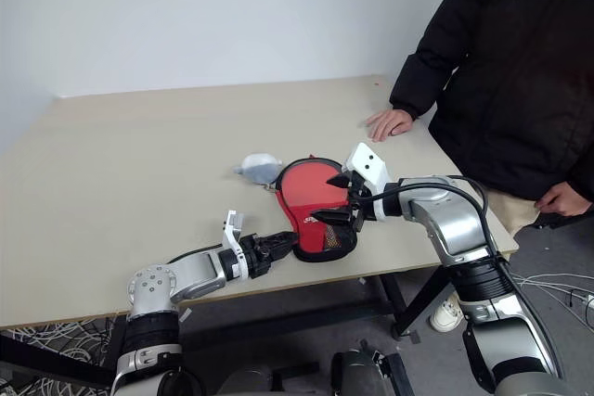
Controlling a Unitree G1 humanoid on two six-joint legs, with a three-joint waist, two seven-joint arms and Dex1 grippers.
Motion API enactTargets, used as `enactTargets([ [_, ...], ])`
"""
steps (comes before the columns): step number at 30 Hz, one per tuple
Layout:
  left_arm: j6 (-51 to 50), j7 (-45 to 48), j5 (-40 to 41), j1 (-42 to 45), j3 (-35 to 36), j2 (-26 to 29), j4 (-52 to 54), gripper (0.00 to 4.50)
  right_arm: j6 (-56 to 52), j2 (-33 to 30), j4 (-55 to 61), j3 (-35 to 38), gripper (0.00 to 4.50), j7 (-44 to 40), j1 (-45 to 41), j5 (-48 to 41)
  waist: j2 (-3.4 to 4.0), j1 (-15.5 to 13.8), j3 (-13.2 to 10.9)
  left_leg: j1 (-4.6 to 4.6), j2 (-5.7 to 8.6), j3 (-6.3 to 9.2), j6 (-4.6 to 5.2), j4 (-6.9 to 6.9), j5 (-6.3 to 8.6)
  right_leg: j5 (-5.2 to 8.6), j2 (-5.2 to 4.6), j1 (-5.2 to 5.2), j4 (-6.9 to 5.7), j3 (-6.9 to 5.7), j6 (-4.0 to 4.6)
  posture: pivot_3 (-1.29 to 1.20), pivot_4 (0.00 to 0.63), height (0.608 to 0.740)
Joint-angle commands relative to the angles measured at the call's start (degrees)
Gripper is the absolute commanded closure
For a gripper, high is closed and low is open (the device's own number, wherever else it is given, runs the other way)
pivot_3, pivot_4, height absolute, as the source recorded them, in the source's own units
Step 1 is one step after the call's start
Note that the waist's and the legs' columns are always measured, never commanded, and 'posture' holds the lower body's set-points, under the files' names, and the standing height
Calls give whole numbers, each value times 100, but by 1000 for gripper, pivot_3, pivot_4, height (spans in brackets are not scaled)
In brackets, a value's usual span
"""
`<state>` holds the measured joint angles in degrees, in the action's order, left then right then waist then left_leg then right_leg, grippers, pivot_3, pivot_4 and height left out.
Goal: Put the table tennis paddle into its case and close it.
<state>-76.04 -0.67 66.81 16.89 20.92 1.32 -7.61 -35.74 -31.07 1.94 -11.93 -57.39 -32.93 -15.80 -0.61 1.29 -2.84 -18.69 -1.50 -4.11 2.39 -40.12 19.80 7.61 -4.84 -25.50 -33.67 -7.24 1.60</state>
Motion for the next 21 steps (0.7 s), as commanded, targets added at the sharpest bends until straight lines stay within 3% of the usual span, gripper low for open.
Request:
enactTargets([
  [1, -35, -49, -96, 43, -30, 10, -83, 3686, -12, -5, 301, 104, 0, 2, -86, -127, 0, -8, 0, 0, 0, 1, 0, 0, 0, 0, -1, 1, 0, -1, 0, 0, 0, 740],
  [5, -72, -49, -134, 36, -36, 22, -94, 4450, -48, 10, 347, 115, 0, 14, -83, -142, 1, -7, 1, 10, -5, 9, 0, 0, -1, 1, -4, 6, -1, -2, -1, 0, 0, 740],
  [17, 19, 51, -231, 9, -81, 12, 30, 4450, -91, 17, 402, 116, 0, 64, -45, -184, 4, -4, 0, 10, -4, 44, 0, 1, -2, 2, -1, 5, -2, -2, -3, 0, 0, 740],
  [21, 342, 537, -660, -101, -608, 217, 364, 4450, -99, 14, 409, 109, 0, 80, -41, -186, 5, -7, -1, 10, -4, 44, 0, 1, -2, 2, -2, 4, -1, -3, -2, 0, 0, 740],
])
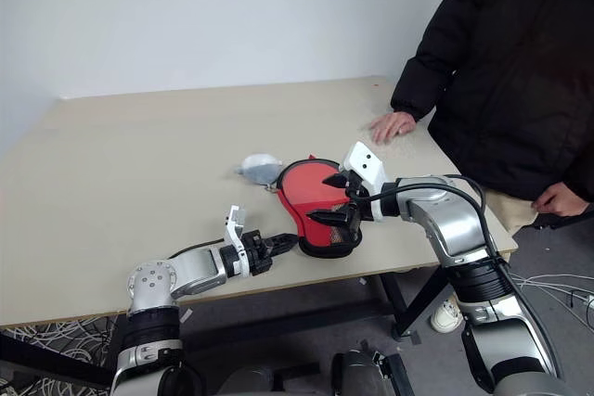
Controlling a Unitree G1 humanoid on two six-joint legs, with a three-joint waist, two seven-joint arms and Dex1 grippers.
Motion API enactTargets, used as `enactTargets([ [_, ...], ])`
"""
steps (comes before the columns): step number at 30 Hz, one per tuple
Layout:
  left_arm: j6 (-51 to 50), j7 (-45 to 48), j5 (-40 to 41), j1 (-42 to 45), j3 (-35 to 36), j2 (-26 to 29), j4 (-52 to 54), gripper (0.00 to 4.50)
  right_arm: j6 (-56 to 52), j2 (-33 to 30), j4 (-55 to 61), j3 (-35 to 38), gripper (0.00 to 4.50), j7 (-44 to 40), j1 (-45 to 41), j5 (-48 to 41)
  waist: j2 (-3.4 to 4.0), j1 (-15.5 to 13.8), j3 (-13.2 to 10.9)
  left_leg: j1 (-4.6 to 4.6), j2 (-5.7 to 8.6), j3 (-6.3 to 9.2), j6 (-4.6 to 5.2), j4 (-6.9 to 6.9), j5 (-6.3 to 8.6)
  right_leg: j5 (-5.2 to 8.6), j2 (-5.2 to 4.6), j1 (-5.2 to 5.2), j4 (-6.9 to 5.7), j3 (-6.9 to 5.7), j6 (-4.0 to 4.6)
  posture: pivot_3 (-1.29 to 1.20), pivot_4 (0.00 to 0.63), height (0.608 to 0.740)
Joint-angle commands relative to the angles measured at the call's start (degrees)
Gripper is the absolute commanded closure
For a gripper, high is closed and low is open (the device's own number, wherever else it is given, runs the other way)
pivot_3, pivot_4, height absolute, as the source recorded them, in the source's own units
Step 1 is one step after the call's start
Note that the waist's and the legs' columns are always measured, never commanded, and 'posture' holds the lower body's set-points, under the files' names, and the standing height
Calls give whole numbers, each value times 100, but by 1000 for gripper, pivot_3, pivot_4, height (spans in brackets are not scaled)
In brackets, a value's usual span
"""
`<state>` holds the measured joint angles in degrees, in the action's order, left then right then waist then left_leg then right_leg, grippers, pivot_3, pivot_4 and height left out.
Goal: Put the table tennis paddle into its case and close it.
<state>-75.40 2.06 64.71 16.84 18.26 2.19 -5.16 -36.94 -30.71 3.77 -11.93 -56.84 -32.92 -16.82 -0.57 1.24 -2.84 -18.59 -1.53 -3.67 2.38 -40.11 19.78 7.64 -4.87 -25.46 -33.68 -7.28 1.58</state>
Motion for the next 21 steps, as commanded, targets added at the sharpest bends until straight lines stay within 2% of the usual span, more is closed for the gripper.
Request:
enactTargets([
  [1, 326, 322, -494, -122, -395, 142, 140, 4450, 15, -21, 232, 105, 0, 29, -41, -86, 2, -3, -1, -1, 0, 0, 0, 0, 0, 0, 0, 0, 0, -1, 0, 0, 0, 740],
  [3, 408, 442, -585, -149, -484, 194, 137, 4450, 10, -21, 239, 101, 0, 34, -37, -87, 2, -4, -2, -1, -1, 0, 0, 0, 0, 0, 0, -1, 0, -1, 0, 0, 0, 740],
  [4, 438, 503, -654, -155, -541, 238, 142, 4064, 7, -22, 241, 100, 0, 34, -35, -88, 2, -4, -2, -1, -1, 1, 0, 0, 0, 0, 0, -1, 0, -1, 0, 0, 0, 740],
  [7, 467, 616, -760, -172, -605, 283, 122, 3426, 1, -24, 249, 97, 0, 36, -26, -85, 3, 1, -4, -4, -3, 1, 0, 0, 0, 0, 1, -5, 1, -1, 0, 0, 0, 740],
  [12, 448, 707, -834, -172, -590, 261, 73, 2055, -2, -21, 255, 90, 0, 35, -18, -85, 2, -7, -6, -8, 0, 3, 1, 12, 1, 4, 1, -11, 4, -1, -7, 0, 0, 740],
  [17, 478, 635, -830, -114, -520, 138, -37, 1004, -23, -19, 283, 92, 0, 46, -8, -95, 2, -10, -6, -4, 3, 2, 3, 11, 0, 6, -5, -3, 10, 0, -9, 0, 0, 740],
  [21, 484, 550, -825, -14, -433, 44, -163, 1004, -33, -19, 298, 97, 0, 51, -3, -106, 2, -10, -7, -5, 3, 11, 4, 11, 0, 8, -5, 0, 15, -4, -13, 0, 0, 740],
])
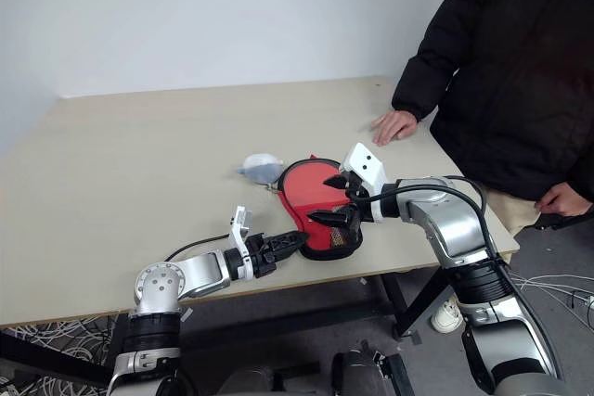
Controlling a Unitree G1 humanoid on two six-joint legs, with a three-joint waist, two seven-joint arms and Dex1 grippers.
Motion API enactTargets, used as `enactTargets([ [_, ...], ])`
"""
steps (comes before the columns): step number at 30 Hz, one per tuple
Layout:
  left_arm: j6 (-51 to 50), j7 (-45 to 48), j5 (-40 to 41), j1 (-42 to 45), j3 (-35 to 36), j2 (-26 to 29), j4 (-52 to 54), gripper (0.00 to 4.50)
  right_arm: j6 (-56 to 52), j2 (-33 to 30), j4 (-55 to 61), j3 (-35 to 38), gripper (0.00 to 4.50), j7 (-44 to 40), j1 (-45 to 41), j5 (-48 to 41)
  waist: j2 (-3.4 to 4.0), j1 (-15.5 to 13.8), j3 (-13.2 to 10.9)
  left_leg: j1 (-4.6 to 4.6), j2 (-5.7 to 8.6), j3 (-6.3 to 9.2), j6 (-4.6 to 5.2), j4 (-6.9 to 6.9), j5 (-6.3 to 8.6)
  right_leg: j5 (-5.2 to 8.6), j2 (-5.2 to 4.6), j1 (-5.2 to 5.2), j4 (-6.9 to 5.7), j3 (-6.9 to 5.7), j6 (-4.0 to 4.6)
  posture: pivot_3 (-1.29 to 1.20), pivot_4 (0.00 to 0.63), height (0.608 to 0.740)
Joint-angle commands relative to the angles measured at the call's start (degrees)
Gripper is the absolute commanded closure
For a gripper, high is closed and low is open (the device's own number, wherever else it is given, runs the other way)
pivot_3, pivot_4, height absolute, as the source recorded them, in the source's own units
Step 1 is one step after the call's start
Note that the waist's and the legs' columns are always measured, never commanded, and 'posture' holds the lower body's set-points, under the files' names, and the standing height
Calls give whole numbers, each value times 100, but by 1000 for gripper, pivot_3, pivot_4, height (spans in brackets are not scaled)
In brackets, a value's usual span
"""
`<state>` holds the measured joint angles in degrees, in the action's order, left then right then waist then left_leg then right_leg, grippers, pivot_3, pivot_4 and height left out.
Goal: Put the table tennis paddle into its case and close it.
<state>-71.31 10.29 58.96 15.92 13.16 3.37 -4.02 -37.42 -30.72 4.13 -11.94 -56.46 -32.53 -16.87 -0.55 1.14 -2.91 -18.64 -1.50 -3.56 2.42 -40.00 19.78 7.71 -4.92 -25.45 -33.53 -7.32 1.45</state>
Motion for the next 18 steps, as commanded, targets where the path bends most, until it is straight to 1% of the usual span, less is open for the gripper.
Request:
enactTargets([
  [1, 68, -315, -219, 121, 134, -112, -342, 1004, 13, -16, 263, 97, 0, 17, -42, -102, 0, 0, 0, 0, 0, 4, 0, 0, 0, 0, 0, 0, 1, -3, -1, 0, 0, 740],
  [9, -83, -625, 102, 526, 714, -427, -845, 1004, -15, 22, 314, 61, 0, 40, -9, -102, 0, -1, -2, -8, 1, 15, 0, 0, -1, -1, 0, 1, 4, -12, -6, 0, 0, 740],
  [18, -251, -676, 188, 680, 807, -530, -1028, 1004, -52, 55, 368, 36, 0, 53, 24, -105, 1, -3, -4, -11, 9, 42, 1, 0, -1, -1, 0, -6, 12, -26, -13, 0, 0, 740],
])
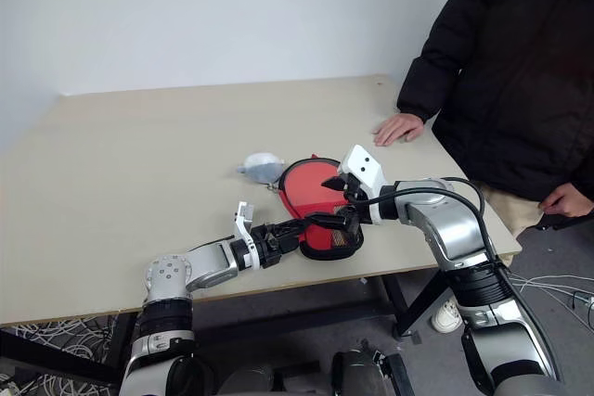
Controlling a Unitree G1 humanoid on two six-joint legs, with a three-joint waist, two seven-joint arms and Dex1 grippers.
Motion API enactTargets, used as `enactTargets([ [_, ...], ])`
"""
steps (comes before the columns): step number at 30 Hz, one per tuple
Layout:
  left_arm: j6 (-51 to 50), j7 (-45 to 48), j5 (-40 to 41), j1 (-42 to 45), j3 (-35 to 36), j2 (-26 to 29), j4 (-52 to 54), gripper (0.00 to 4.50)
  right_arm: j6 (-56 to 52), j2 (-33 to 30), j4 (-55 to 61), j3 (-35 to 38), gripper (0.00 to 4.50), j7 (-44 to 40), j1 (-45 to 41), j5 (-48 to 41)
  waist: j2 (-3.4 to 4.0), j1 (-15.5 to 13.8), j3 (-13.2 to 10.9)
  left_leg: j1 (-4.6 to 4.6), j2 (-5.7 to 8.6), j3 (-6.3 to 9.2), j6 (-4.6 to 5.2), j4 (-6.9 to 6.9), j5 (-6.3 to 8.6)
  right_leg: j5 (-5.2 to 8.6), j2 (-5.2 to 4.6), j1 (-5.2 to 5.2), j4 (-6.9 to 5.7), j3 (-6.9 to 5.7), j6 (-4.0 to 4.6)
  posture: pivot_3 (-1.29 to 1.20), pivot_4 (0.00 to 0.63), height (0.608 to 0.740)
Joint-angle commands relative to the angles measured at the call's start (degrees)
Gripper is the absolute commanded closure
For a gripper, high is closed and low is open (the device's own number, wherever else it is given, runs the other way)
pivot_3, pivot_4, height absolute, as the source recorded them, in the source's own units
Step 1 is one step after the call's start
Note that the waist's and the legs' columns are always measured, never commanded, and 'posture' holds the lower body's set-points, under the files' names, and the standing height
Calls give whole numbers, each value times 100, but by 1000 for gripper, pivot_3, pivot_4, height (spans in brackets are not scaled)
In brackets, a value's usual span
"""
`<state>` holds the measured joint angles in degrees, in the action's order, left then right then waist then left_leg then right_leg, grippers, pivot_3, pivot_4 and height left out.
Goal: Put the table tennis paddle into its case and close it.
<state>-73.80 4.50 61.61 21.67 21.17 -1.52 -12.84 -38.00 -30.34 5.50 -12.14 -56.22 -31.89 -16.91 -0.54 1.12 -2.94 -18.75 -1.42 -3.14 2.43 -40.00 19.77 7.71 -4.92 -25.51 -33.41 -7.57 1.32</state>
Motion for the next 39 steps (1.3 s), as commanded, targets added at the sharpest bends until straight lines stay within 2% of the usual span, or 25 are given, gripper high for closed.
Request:
enactTargets([
  [1, -15, -78, -76, 117, -1, -45, -155, 1004, 4, 20, 234, 52, 0, 30, -36, -99, 0, -1, 0, -1, 0, 4, 0, 0, 0, 0, 0, 1, 1, -3, 0, 0, 0, 740],
  [15, -14, 300, -283, 219, -197, -15, -272, 1004, -21, 9, 304, 44, 0, 9, 0, -114, 3, -3, -1, -58, 5, 63, 1, 0, -2, -1, -1, -1, 43, -63, -1, 0, 0, 740],
  [18, -16, 324, -359, 230, -197, -17, -333, 1479, -3, -39, 288, 53, 0, -34, 2, -113, 3, -2, 0, -73, 7, 65, 5, 0, -5, -1, -2, 0, 44, -65, -1, 0, 0, 740],
  [20, 0, 316, -400, 246, -174, -31, -370, 2114, 8, -90, 273, 74, 0, -73, -7, -121, 4, 1, -1, -74, 7, 65, 22, 0, -15, -1, -2, -1, 44, -65, -1, 0, 0, 740],
  [28, 79, 266, -502, 269, -126, -100, -464, 4114, 18, -175, 249, 111, 0, -111, -57, -147, 12, -29, -1, -71, 6, 70, 25, -3, -19, -1, -4, 8, 44, -71, -1, 0, 0, 740],
  [30, 94, 232, -522, 266, -108, -116, -477, 4477, 1, -177, 272, 107, 0, -101, -54, -160, 16, -36, 0, -71, 11, 76, 11, -4, -19, -1, -4, 12, 44, -66, -1, 0, 0, 740],
  [39, 26, 146, -576, 170, -120, -119, -313, 4477, -35, -188, 318, 101, 0, -78, -39, -196, 21, -36, 1, -74, 11, 89, 8, -4, -30, -4, -1, 12, 41, -69, -6, 0, 0, 740],
])
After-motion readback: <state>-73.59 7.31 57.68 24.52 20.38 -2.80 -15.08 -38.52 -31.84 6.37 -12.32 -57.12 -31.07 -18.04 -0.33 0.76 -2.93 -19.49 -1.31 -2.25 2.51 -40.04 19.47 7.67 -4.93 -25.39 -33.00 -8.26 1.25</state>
